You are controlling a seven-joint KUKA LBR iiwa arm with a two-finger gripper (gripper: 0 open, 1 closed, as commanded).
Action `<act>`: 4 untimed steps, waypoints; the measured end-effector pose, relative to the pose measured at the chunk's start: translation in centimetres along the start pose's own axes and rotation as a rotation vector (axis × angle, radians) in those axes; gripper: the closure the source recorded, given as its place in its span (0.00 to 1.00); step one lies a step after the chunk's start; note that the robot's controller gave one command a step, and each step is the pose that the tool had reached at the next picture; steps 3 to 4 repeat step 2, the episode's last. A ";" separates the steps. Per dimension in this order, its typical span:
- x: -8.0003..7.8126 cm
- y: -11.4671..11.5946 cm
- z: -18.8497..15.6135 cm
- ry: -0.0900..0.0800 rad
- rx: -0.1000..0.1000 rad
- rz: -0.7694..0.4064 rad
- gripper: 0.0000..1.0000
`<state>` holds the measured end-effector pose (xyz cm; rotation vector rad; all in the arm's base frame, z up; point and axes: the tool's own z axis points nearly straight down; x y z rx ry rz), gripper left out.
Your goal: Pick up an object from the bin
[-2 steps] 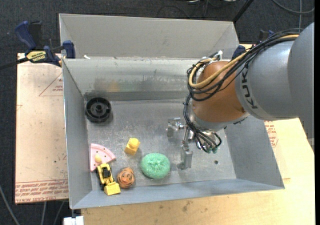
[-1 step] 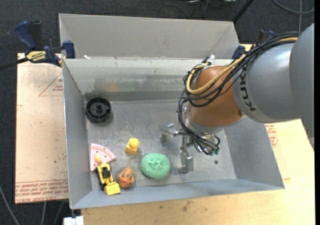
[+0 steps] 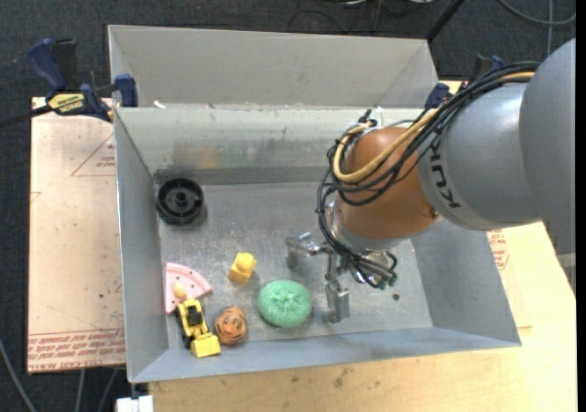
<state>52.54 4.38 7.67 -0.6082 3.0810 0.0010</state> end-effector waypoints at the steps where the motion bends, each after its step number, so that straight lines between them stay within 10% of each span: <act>1: 0.6 2.2 0.3 0.001 -0.001 0.227 0.00; 2: 1.6 5.4 0.3 0.000 -0.001 -0.250 1.00; 4: 1.6 5.4 0.3 0.000 -0.001 -0.250 1.00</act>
Offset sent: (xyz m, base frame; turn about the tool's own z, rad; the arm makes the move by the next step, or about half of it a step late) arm -0.0355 0.0432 -0.0025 -0.2502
